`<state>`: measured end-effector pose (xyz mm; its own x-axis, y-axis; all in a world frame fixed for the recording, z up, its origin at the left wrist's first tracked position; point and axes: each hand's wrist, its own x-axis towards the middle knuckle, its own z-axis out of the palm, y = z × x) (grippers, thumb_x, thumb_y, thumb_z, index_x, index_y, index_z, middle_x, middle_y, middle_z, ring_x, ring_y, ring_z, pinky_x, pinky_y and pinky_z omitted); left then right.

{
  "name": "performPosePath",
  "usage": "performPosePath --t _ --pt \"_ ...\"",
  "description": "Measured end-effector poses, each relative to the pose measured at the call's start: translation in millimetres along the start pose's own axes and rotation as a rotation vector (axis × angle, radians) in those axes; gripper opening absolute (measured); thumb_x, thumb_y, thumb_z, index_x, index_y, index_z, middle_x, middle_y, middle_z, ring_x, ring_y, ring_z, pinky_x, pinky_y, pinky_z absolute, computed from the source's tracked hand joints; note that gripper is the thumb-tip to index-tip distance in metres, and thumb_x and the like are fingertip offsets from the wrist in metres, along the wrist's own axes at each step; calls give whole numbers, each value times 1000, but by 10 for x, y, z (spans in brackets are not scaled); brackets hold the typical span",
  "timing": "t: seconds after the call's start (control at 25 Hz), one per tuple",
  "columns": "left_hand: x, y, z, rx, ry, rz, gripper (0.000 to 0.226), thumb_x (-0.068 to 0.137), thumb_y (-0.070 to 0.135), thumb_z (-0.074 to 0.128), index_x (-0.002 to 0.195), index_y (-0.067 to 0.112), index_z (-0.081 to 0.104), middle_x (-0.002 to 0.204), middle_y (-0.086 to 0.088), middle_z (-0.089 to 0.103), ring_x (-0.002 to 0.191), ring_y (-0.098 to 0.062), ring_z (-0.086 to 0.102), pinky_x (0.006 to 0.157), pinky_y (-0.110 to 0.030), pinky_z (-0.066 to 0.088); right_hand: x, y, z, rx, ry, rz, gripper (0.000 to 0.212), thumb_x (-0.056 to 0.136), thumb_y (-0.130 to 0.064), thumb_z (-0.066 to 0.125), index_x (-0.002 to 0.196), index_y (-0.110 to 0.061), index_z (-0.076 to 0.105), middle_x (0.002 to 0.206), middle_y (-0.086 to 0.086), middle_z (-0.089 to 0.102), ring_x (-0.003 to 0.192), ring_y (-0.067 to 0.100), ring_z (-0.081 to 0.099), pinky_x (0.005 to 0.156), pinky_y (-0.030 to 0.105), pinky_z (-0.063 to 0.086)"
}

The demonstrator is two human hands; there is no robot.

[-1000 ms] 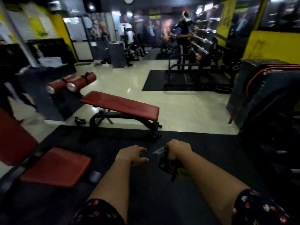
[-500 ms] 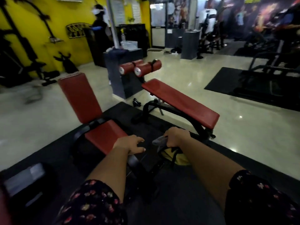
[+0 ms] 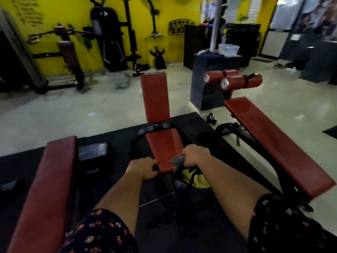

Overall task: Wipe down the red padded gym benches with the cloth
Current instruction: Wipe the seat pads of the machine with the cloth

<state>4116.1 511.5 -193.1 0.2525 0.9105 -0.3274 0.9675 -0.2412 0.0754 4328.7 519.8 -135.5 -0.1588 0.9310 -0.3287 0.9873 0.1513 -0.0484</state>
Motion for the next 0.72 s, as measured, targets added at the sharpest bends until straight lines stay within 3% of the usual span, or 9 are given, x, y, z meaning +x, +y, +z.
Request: performPosePath --t 0.36,0.72 --pt "-280 -1253 102 -138 -7 -282 58 92 56 52 146 40 39 145 2 46 130 -22 50 104 -43 44 860 -1280 -59 -113 -90 -243 44 85 -24 62 127 -37 58 123 -2 58 105 24 61 81 33 53" --pt "-286 -3166 -57 -156 -37 -412 62 93 60 50 149 37 36 145 1 45 131 -22 48 104 -43 43 1967 -3000 -234 -144 -126 -379 47 85 -24 60 130 -35 57 130 -2 55 112 25 58 85 35 52"
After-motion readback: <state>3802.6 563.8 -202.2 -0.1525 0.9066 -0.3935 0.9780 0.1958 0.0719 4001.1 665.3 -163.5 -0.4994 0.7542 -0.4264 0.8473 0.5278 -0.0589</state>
